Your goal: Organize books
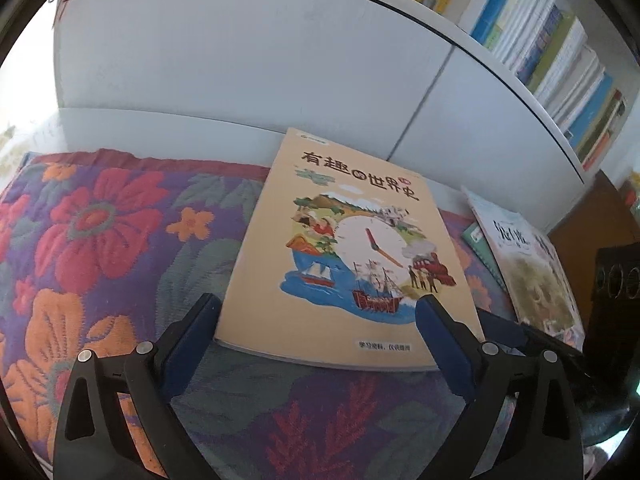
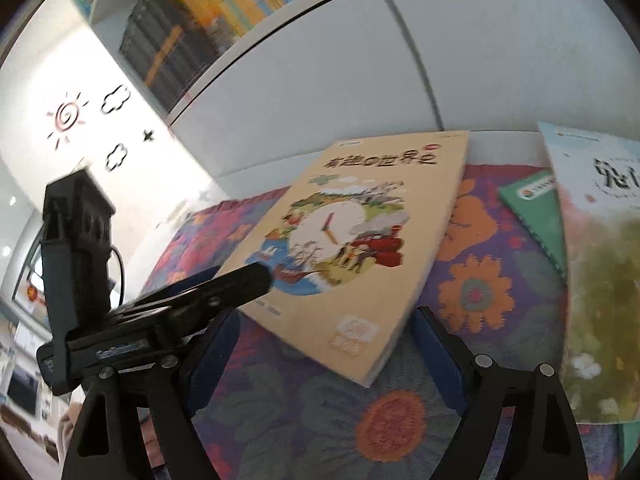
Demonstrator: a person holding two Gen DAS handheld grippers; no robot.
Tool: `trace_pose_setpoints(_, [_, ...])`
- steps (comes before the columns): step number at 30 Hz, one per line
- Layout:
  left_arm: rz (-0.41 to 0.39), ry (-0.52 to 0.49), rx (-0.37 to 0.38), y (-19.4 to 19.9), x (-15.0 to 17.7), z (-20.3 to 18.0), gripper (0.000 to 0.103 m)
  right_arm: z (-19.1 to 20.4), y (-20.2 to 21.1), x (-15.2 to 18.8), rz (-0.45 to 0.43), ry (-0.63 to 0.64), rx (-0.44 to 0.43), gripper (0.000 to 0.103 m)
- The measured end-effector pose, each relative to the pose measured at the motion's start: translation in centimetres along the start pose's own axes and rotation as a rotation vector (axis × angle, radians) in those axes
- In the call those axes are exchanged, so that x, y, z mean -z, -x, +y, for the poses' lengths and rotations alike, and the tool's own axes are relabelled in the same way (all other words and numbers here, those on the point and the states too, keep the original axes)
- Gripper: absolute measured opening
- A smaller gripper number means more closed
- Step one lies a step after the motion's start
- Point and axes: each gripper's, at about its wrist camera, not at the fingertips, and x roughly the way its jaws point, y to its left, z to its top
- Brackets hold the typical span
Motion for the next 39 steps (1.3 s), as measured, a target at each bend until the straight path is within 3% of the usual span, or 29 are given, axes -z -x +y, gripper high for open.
trace_pose_setpoints(2, [-0.010,0.000,-0.076,-0.2,-0.1,0.0,0.095,-0.7,0.4,0.0,-0.022,-0.039,0.029,0.071])
trace_pose_setpoints(4, [-0.005,-0.023,-0.145,-0.5,-0.1,-0.3,0.080,-1.2,0.4,0.0,-0.029,-0.066,0.054,0.057])
trace_pose_setpoints(5, [-0.008,-0.033,-0.164,-0.5,-0.2,-0.6,0.075,-1.3,0.4,0.0,-0.029,-0.071,0.056,0.056])
trace_pose_setpoints(6, [-0.012,-0.037,-0.153,-0.4,-0.2,-0.6,0.063,-1.2,0.3,-0.1,-0.029,-0.069,0.051,0.055])
trace_pose_setpoints(10, [-0.004,-0.061,-0.148,-0.2,-0.1,-1.1,0.063,-0.2,0.0,0.1,-0.021,-0.023,0.080,0.053])
trace_pose_setpoints(15, [0.030,-0.085,-0.164,0.3,0.8,-2.6,0.062,-0.6,0.0,0.1,-0.013,-0.055,0.061,0.054])
trace_pose_setpoints(21, [0.096,-0.112,-0.145,2.1,3.8,-3.8,0.063,0.6,1.9,2.3,0.015,-0.029,0.126,0.055])
trace_pose_setpoints(33, [0.175,-0.216,-0.108,11.3,16.4,-7.6,0.063,3.9,10.4,13.3,0.065,-0.033,0.144,0.059])
trace_pose_setpoints(37, [0.230,-0.327,-0.001,15.3,21.7,-8.1,0.067,5.7,13.8,17.8,0.133,0.020,0.170,0.066])
trace_pose_setpoints(39, [0.256,-0.330,0.046,16.4,22.6,-7.8,0.067,5.9,15.6,19.6,0.187,0.043,0.123,0.067])
